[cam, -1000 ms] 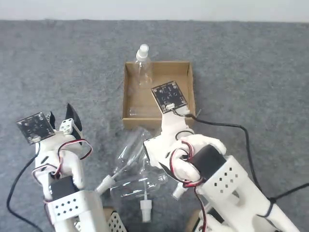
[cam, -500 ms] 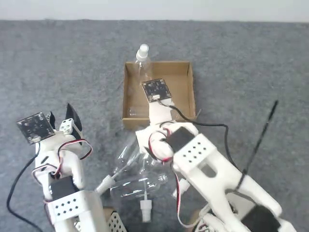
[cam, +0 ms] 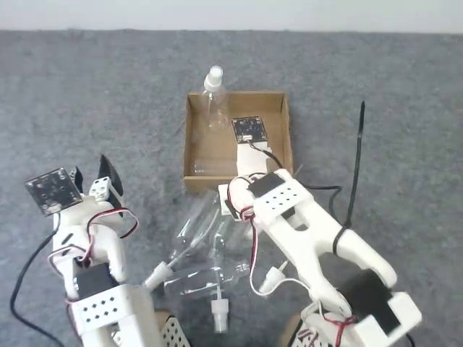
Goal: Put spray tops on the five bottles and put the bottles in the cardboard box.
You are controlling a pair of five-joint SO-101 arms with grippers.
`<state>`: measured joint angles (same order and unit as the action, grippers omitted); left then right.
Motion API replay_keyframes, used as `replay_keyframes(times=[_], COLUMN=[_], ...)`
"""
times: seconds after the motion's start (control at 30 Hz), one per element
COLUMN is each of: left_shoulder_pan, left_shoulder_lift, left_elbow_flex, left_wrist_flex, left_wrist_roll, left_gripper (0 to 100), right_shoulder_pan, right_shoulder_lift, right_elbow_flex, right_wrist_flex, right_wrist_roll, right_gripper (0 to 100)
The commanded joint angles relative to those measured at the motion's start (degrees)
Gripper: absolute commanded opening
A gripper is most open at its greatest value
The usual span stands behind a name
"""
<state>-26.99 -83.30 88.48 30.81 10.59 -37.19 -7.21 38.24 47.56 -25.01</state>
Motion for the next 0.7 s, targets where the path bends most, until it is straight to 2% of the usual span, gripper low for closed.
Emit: replay_keyframes(times=[0.0, 0.23, 0.5, 0.67], left_shoulder_pan=[-0.4, -0.4, -0.4, -0.4], left_shoulder_lift=[-0.8, -0.8, -0.8, -0.8], left_elbow_flex=[-0.3, -0.3, -0.3, -0.3], left_wrist_flex=[-1.9, -1.9, -1.9, -1.9], left_wrist_roll=[-0.4, -0.4, -0.4, -0.4], left_gripper=[18, 18, 18, 18], right_shoulder_pan=[2.2, 6.0, 8.6, 12.6], right_shoulder_lift=[0.9, 0.9, 0.9, 0.8], right_elbow_flex=[-0.4, -0.7, -0.7, -0.7], right_wrist_flex=[0.3, 5.6, 12.9, 14.5], right_wrist_roll=[-0.4, 0.0, 2.8, 2.8], right_gripper=[25.2, 12.3, 14.3, 14.1])
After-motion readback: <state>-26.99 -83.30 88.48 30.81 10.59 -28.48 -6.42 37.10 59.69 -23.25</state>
